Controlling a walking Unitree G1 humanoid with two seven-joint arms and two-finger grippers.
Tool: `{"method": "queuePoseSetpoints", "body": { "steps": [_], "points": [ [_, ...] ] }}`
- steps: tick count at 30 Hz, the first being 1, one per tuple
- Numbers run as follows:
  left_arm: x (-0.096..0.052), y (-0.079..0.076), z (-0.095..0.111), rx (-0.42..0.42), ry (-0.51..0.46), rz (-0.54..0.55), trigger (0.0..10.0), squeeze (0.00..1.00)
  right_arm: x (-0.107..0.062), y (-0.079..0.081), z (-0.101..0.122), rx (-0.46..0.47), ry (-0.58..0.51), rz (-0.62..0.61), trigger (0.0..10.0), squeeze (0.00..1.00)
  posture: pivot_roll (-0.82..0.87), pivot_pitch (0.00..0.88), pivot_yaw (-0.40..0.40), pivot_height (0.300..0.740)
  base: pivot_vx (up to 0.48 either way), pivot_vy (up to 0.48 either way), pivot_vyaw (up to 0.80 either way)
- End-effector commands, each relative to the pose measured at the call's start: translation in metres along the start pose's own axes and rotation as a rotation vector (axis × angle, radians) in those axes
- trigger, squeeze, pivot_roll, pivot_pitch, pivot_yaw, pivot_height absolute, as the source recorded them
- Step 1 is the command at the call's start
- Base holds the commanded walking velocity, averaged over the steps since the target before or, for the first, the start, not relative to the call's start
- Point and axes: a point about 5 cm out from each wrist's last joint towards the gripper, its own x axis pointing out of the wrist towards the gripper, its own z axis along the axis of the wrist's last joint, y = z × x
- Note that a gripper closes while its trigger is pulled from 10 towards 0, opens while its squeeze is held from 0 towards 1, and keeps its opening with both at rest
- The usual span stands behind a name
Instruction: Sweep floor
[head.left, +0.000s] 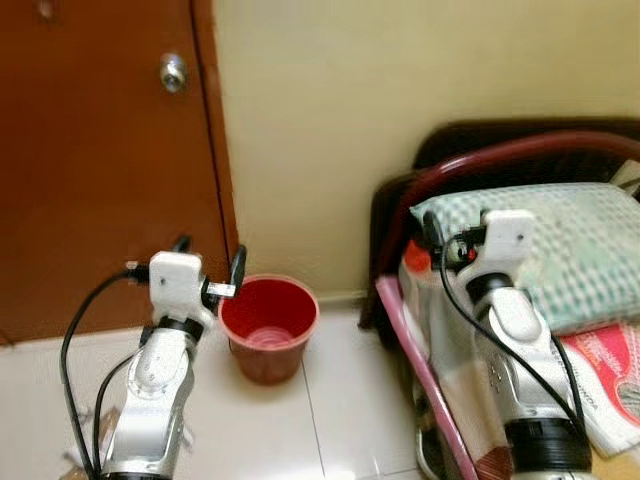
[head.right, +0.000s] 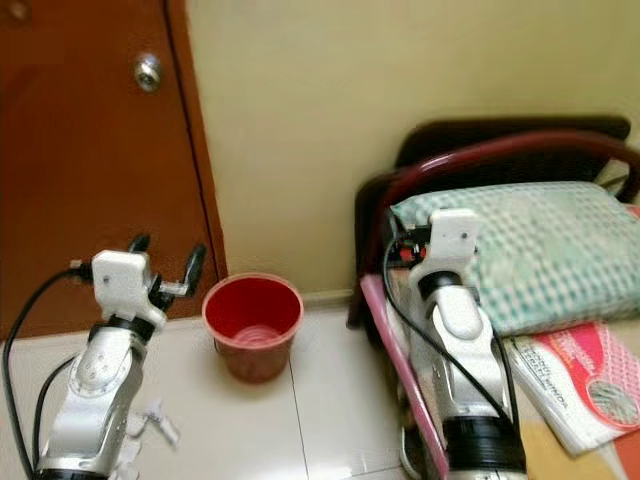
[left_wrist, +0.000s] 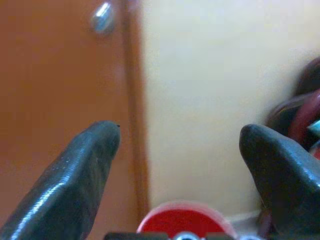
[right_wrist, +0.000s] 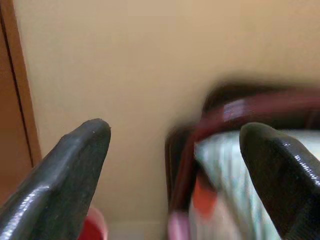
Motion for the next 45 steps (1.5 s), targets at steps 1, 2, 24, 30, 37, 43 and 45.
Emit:
{"method": "queuePoseSetpoints", "body": {
  "steps": [1,2,24,30,37,43,45],
  "points": [
    [0.003,-0.001,0.001,-0.005,0.014,-0.006,10.0,0.0,0.001,-0.004,-0.006,0.011,0.038,-0.011,10.0,0.0,0.09,0.018,-0.064,0.74,0.0,0.0,0.0],
    [0.004,-0.002,0.0,-0.006,0.019,-0.004,10.0,0.0,0.002,-0.005,-0.006,0.011,0.043,-0.012,10.0,0.0,0.09,0.018,-0.064,0.74,0.0,0.0,0.0],
    [-0.034,-0.017,-0.026,0.084,0.139,-0.131,10.0,0.0,-0.049,-0.019,-0.045,0.026,0.162,-0.165,10.0,0.0,0.05,0.0,-0.013,0.74,0.0,0.0,0.0],
    [-0.03,-0.015,-0.026,0.083,0.144,-0.124,10.0,0.0,-0.048,-0.014,-0.048,0.013,0.177,-0.139,10.0,0.0,0.04,0.022,-0.006,0.74,0.0,0.0,0.0],
    [-0.035,-0.011,-0.029,0.089,0.167,-0.119,10.0,0.0,-0.065,-0.019,-0.048,0.041,0.168,-0.196,10.0,0.0,0.01,0.031,0.051,0.74,0.0,0.0,0.0],
    [-0.038,-0.021,-0.032,0.098,0.176,-0.144,10.0,0.0,-0.063,-0.01,-0.046,0.039,0.144,-0.168,10.0,0.0,0.02,0.021,0.042,0.74,0.0,0.0,0.0],
    [-0.039,-0.023,-0.034,0.093,0.18,-0.139,10.0,0.0,-0.058,-0.006,-0.044,0.041,0.104,-0.152,10.0,0.0,0.03,0.019,0.035,0.74,0.0,0.0,0.0]
  ]
}}
